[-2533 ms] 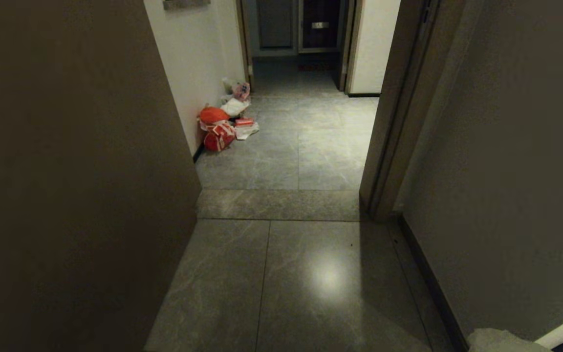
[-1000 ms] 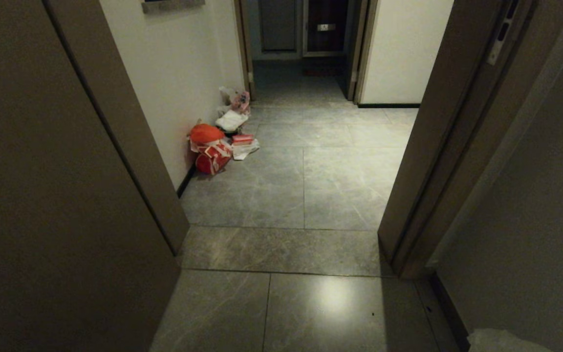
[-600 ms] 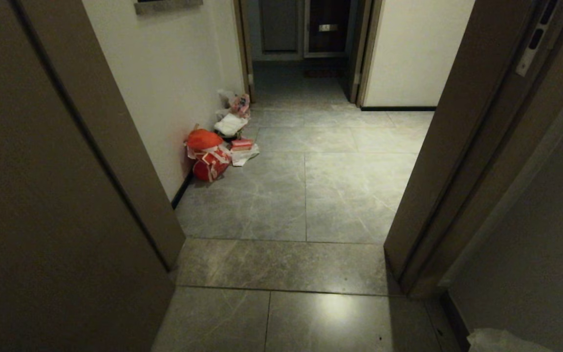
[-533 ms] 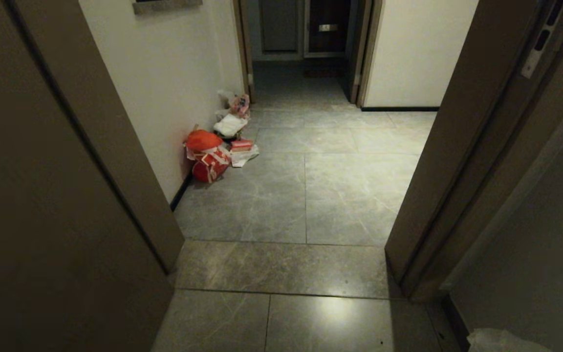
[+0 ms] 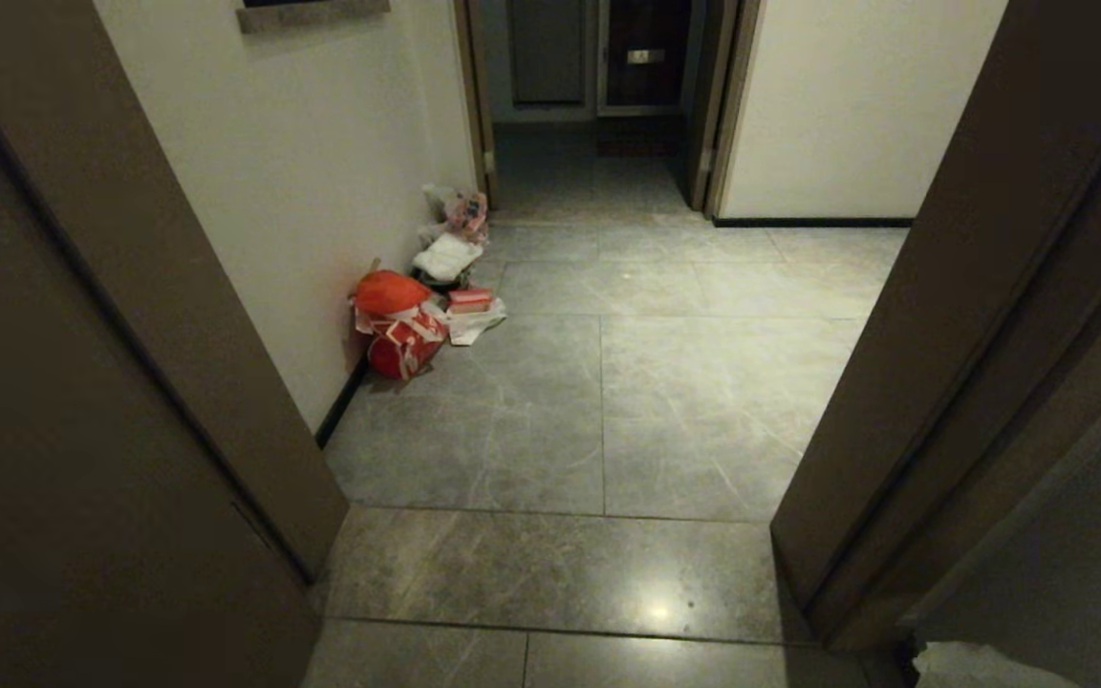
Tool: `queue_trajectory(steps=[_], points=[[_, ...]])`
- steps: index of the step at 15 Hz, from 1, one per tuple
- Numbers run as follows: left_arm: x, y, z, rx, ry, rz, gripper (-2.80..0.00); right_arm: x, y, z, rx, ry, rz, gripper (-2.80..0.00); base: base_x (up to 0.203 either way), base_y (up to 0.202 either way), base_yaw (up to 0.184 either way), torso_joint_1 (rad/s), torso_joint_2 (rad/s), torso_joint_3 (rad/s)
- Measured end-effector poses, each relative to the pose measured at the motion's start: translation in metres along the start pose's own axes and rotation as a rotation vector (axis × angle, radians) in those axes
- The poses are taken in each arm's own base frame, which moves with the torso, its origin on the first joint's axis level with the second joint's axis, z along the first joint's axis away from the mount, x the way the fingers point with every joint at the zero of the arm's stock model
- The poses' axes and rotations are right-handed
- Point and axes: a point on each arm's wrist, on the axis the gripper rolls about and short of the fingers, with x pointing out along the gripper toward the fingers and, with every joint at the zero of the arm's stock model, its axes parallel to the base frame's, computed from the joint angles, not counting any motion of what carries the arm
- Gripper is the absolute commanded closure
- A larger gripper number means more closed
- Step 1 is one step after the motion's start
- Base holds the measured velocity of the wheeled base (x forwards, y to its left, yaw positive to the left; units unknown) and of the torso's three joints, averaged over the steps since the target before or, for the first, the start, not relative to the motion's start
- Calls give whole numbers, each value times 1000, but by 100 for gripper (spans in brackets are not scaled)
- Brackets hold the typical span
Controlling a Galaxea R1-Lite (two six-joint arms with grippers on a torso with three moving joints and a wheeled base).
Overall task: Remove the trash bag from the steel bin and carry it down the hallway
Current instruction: Put the trash bag at the door
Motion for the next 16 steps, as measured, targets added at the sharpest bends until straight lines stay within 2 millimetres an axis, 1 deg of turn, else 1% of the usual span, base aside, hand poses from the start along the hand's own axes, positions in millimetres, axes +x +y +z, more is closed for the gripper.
queue_trajectory(steps=[16], points=[[0,0,0,0,0,1,0,0,0,0,0,0,-1,0,193,0,1,2,3,2]])
